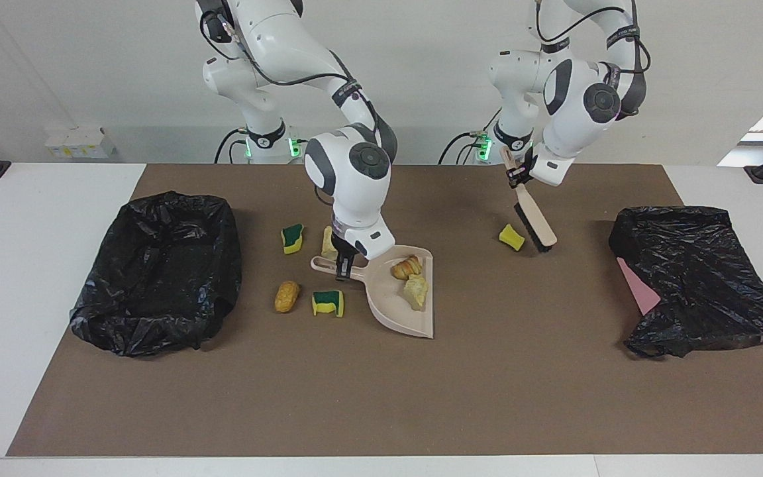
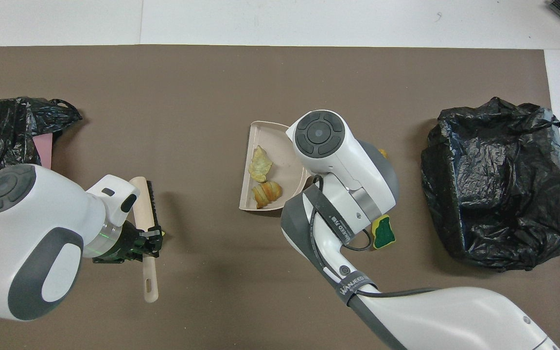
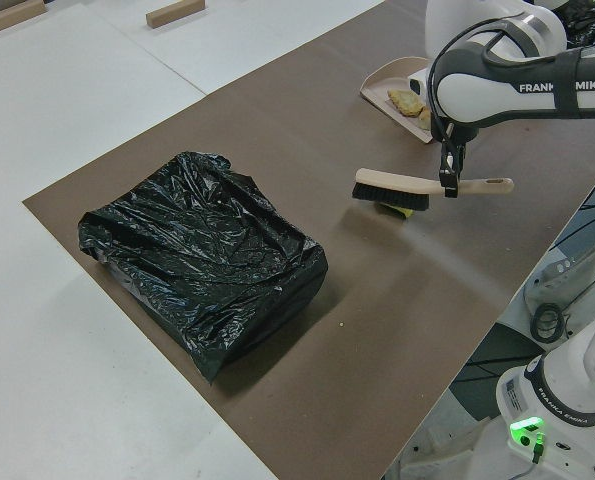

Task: Sweep and dump trash in bin
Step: 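Sweep the tan scraps into the dustpan with the left gripper's brush, then sweep the yellow sponge piece into the dustpan with the left gripper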

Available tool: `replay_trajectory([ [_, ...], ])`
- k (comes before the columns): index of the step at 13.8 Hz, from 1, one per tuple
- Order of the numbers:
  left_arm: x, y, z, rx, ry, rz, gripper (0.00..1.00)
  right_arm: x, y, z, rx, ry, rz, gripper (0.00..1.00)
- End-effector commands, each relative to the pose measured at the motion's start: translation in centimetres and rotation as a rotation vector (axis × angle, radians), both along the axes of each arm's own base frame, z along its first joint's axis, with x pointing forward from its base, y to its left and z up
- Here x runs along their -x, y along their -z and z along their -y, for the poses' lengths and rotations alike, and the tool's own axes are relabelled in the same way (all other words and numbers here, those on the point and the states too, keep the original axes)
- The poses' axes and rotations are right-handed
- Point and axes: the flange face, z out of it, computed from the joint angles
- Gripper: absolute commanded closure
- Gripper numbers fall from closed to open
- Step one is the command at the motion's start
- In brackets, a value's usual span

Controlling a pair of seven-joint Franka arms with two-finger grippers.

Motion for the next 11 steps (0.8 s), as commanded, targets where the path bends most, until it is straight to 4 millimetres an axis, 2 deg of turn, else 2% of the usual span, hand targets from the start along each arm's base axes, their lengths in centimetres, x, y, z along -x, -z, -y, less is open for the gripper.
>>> replay_trajectory([
  [1,3.0,1.9,-0.2,-0.031,0.0,0.05,1.0,0.1,-0.4,0.6,0.004,-0.09,0.011,1.0],
  [2,3.0,3.4,0.4,-0.036,0.008,0.057,1.0,0.1,-0.3,0.6,0.002,-0.113,0.011,1.0],
  [3,3.3,4.7,1.9,-0.043,0.024,0.072,1.0,0.0,-0.3,0.6,0.0,-0.134,0.011,1.0],
  [7,1.8,7.5,5.4,-0.027,0.064,0.129,1.0,0.0,0.0,0.8,0.001,-0.153,0.009,1.0],
  [9,-0.2,8.2,7.5,-0.003,0.154,0.142,1.0,-0.1,0.0,0.9,0.0,-0.15,0.008,1.0],
  [11,-2.1,7.6,9.1,0.074,0.181,0.152,1.0,-0.1,0.0,0.9,0.0,-0.15,0.008,1.0],
])
